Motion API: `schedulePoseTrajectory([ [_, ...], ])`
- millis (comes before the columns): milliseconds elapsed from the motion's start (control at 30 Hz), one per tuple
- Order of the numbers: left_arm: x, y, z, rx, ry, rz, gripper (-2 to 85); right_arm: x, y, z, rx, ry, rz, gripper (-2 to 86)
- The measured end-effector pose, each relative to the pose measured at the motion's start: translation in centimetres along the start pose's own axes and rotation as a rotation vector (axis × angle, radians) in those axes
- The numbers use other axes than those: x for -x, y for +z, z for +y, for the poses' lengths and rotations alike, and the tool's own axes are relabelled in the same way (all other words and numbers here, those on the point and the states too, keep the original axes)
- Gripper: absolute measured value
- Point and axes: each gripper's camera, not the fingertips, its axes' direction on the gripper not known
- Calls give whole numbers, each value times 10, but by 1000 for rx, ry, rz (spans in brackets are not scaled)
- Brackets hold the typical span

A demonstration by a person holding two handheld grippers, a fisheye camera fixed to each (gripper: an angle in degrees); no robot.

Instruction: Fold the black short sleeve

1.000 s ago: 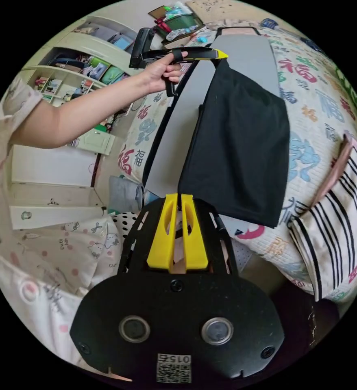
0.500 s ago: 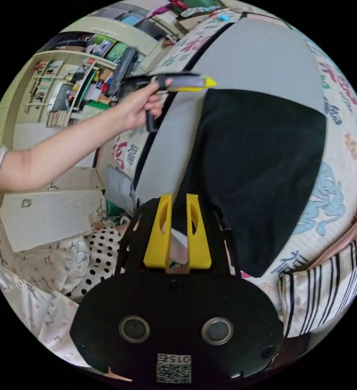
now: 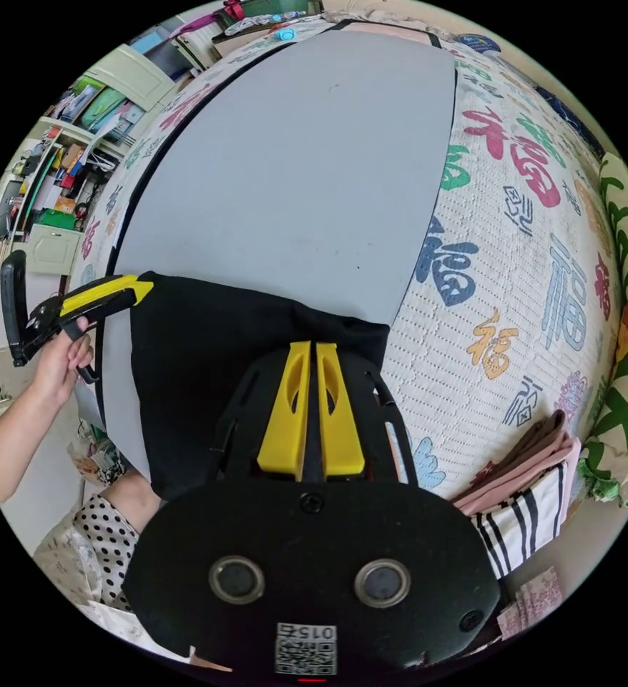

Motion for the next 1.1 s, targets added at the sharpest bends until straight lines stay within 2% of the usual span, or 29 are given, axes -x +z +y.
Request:
schedulePoseTrajectory([
  [167,-14,3,-7,9,51,-96,24,-9,-23,-12,0,9,-130,1],
  [267,-12,-10,0,-40,10,-73,65,-9,-51,1,-61,8,-176,13],
  [400,-10,-29,30,-15,-50,14,89,3,-86,50,-99,-39,-223,59],
  [500,-20,-34,73,64,-86,117,91,10,-89,98,-41,3,-220,89],
  [667,-52,-22,152,237,-167,200,104,3,-55,151,185,119,-288,128],
  [800,-69,-6,176,332,-186,253,70,0,-42,148,250,156,-389,99],
  [900,-80,1,179,386,-188,269,5,-6,-41,133,285,198,-397,43],
  [967,-90,-4,180,429,-184,270,-5,-9,-54,123,284,201,-298,36],
  [1100,-90,-10,192,495,-147,94,-7,-14,-51,111,279,198,-141,35],
])
